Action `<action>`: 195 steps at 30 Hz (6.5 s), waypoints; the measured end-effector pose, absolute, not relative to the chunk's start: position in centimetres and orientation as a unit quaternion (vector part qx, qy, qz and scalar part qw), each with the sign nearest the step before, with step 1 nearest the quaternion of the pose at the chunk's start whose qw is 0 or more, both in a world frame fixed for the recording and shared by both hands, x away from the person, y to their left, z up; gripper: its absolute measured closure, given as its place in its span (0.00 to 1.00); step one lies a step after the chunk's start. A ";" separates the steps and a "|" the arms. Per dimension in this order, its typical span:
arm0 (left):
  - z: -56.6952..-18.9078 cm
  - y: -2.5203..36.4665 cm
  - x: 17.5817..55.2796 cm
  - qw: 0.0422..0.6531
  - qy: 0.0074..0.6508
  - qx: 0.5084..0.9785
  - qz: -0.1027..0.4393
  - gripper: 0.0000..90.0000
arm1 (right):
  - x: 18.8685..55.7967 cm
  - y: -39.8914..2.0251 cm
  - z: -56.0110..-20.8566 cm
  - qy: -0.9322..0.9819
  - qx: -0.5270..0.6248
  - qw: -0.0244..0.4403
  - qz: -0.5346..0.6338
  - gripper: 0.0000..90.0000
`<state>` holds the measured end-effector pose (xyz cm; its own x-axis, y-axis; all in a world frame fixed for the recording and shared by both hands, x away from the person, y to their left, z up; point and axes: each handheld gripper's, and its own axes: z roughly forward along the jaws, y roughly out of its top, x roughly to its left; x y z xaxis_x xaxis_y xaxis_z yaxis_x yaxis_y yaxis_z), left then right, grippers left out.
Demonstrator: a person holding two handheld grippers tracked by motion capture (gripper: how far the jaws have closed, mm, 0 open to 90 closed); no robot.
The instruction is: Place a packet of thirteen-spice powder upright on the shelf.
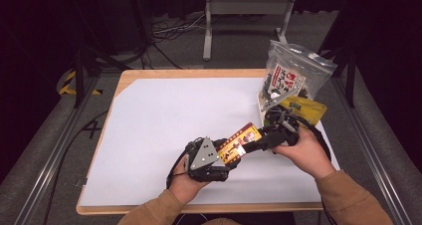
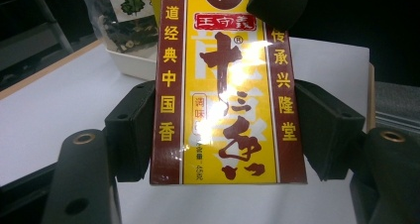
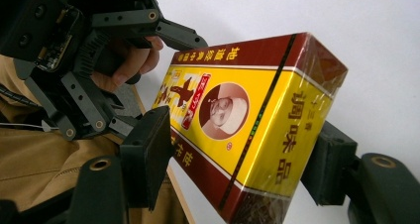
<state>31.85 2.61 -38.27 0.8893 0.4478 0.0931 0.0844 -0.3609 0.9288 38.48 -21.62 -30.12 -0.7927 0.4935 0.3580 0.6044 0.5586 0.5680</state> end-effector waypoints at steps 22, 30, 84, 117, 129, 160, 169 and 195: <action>-38.4 2.3 31.9 0.543 0.155 0.812 0.149 0.32 | 38.4 -22.1 -29.0 -0.856 -0.323 0.122 -0.384 0.68; -38.1 2.4 32.4 0.546 0.139 0.818 0.120 0.17 | 37.9 -23.0 -27.2 -0.863 -0.309 0.084 -0.391 0.75; -37.0 12.5 35.1 0.544 0.234 0.799 0.105 0.05 | 39.8 -28.1 -21.7 -0.957 -0.141 -0.121 -0.223 0.75; -37.5 12.5 35.3 0.537 0.248 0.801 0.097 0.05 | 41.5 -29.2 -24.5 -0.975 -0.118 -0.105 -0.157 0.75; -37.6 12.7 35.5 0.532 0.259 0.800 0.099 0.05 | 41.8 -28.8 -25.6 -0.981 -0.108 -0.087 -0.135 0.75; -37.7 12.9 35.6 0.535 0.265 0.797 0.096 0.05 | 41.7 -28.2 -27.7 -0.987 -0.078 -0.080 -0.117 0.73; -37.7 12.8 35.6 0.532 0.264 0.799 0.093 0.05 | 41.8 -28.2 -29.6 -0.990 -0.080 -0.078 -0.085 0.71; -37.9 13.2 35.4 0.527 0.267 0.801 0.096 0.05 | 40.6 -28.9 -29.4 -0.980 -0.099 -0.103 -0.137 0.48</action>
<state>35.43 13.24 -37.85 0.8392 0.5286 -0.1276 0.3260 -0.3013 0.8960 40.61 -28.95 -29.41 -0.9590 0.2225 -0.1756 0.1657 0.9427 0.2897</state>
